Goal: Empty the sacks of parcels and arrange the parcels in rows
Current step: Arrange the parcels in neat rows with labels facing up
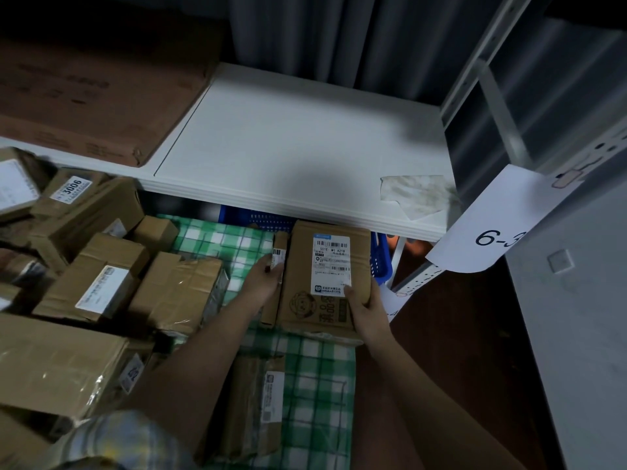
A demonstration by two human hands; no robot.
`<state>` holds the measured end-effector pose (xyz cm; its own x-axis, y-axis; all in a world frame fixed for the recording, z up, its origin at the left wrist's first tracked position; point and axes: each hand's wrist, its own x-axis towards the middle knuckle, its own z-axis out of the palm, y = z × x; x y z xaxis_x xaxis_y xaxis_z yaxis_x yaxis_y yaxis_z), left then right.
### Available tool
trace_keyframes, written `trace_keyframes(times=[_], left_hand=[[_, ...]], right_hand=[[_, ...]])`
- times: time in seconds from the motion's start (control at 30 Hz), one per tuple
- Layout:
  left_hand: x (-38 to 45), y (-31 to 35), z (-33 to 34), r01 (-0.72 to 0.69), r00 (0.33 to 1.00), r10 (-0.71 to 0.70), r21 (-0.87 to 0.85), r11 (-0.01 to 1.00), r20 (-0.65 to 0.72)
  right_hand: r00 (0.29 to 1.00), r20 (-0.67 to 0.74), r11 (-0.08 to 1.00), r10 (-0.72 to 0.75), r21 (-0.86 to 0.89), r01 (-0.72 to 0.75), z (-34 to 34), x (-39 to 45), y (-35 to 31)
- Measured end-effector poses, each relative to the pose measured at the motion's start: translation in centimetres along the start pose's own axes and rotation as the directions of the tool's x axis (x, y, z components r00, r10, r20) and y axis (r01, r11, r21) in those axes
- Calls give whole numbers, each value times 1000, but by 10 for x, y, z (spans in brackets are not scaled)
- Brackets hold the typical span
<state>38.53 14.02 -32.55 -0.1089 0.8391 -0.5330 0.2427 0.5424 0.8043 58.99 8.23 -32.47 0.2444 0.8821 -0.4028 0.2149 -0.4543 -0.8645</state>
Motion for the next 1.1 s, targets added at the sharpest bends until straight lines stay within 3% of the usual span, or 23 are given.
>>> trace_keyframes(times=[0.13, 0.33, 0.53, 0.77, 0.93, 1.1], left_hand=[[2, -1, 1, 58, 993, -42, -139, 989, 111], [9, 1, 2, 126, 966, -95, -116, 985, 241], [25, 11, 4, 72, 973, -41, -129, 989, 226], [29, 15, 8, 110, 978, -75, -177, 978, 195], [26, 9, 3, 116, 974, -92, -110, 987, 207], [23, 7, 3, 154, 973, -150, -12, 988, 175]], right_hand=[[1000, -14, 1000, -21, -4, 21, 5, -1, -3], [999, -32, 998, 28, -57, -30, 10, 9, -7], [1000, -3, 1000, 26, 13, -26, 5, 15, -17], [999, 13, 999, 35, 6, -35, 4, 16, -16], [998, 30, 998, 51, 22, -52, 4, 15, -22], [998, -61, 999, 3, -45, -6, 9, 34, 5]])
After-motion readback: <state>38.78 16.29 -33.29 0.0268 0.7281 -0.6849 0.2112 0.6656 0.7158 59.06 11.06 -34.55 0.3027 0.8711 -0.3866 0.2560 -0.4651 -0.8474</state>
